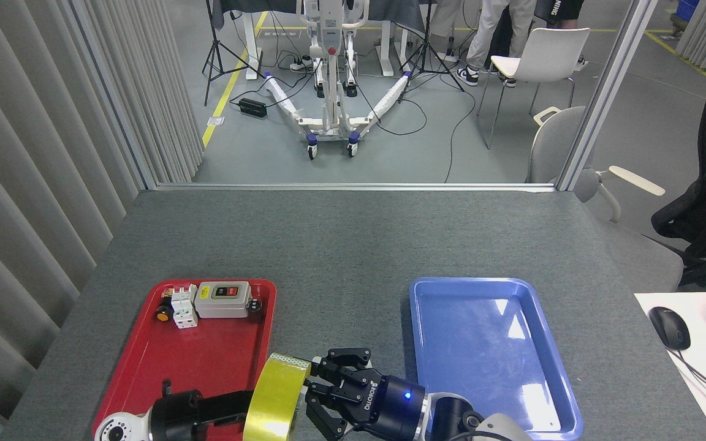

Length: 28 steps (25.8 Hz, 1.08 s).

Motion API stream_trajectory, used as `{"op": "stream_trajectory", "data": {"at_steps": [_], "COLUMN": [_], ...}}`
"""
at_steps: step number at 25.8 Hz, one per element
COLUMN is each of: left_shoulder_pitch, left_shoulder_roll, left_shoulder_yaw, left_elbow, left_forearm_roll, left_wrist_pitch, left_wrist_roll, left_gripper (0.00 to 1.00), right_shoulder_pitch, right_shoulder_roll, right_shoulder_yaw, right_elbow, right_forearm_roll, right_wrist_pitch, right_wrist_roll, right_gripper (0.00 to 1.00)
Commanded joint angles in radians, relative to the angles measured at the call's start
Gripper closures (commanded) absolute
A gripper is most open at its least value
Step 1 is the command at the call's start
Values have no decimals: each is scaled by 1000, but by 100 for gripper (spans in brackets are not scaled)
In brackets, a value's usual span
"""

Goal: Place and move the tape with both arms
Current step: 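Close the right gripper on the tape roll held by the left gripper, then release the tape with the left gripper and lift it with the right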

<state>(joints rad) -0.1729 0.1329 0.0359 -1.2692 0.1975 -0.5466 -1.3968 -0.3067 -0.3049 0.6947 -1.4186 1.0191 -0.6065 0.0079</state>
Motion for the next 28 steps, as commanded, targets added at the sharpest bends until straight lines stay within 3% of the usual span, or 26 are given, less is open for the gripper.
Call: {"op": "stream_trajectory", "data": {"at_steps": [1,8,13,16,20,24,28], "left_shoulder_pitch": [3,3,-8,-14,-19,-26,-36], "left_shoulder_roll": [2,8,10,17,21,16,-10], "left_shoulder_yaw": [16,24,24,30,35,36,-27], "left_elbow": [2,11,37,42,47,-27,-88], "left_forearm_roll": [3,33,-26,-187,-420,-757,-1161], "left_wrist_pitch": [-4,-30,-27,-19,8,280,568], "left_wrist_roll": [18,21,105,277,619,910,1197], "left_gripper": [0,0,1,1,1,1,12], "right_shoulder_pitch": [0,8,9,14,17,60,92], "right_shoulder_roll": [0,-3,-8,-8,-19,-40,-40], "right_shoulder_yaw": [0,0,-3,-7,-20,-103,-242], "right_elbow": [-2,-2,-2,-2,-14,-33,-36], "right_forearm_roll": [-1,-1,-2,-5,-11,-14,-16], "right_wrist_pitch": [-1,-1,-22,-38,-38,-18,50], "right_wrist_roll": [-5,-5,-8,-11,-11,-5,38], "right_gripper": [78,79,80,80,81,84,86]}}
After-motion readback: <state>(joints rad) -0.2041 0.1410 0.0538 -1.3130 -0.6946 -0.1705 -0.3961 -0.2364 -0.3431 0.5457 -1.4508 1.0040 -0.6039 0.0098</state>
